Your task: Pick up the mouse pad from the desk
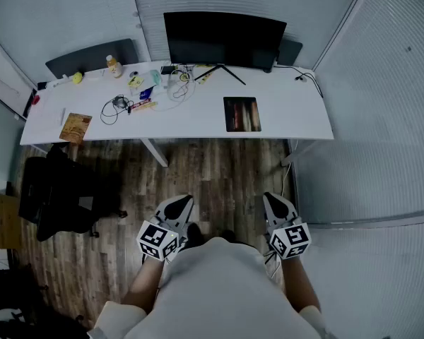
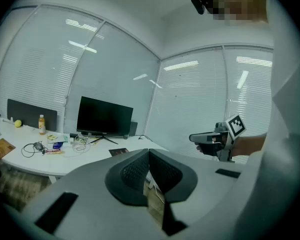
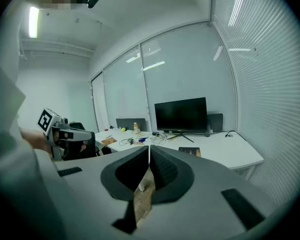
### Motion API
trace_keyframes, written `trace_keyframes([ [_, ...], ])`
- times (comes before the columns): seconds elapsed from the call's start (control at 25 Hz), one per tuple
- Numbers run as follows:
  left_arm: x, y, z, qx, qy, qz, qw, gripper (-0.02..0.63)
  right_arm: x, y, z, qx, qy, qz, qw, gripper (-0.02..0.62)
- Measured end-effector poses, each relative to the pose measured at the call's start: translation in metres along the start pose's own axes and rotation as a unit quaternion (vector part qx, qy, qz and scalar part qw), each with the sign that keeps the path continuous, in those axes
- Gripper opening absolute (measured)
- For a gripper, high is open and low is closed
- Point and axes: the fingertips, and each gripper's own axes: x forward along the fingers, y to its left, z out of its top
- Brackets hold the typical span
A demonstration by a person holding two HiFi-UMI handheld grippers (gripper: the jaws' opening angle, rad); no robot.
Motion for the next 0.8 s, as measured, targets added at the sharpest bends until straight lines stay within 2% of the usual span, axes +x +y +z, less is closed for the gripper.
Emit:
trace_keyframes([
  [0.8,-0.006,0.022,-0.006,0.002,0.01,-0.019,0.9998,0.018,0.01,0.016,-0.003,0.013,-0.001,-0.025,1.0,0.034],
])
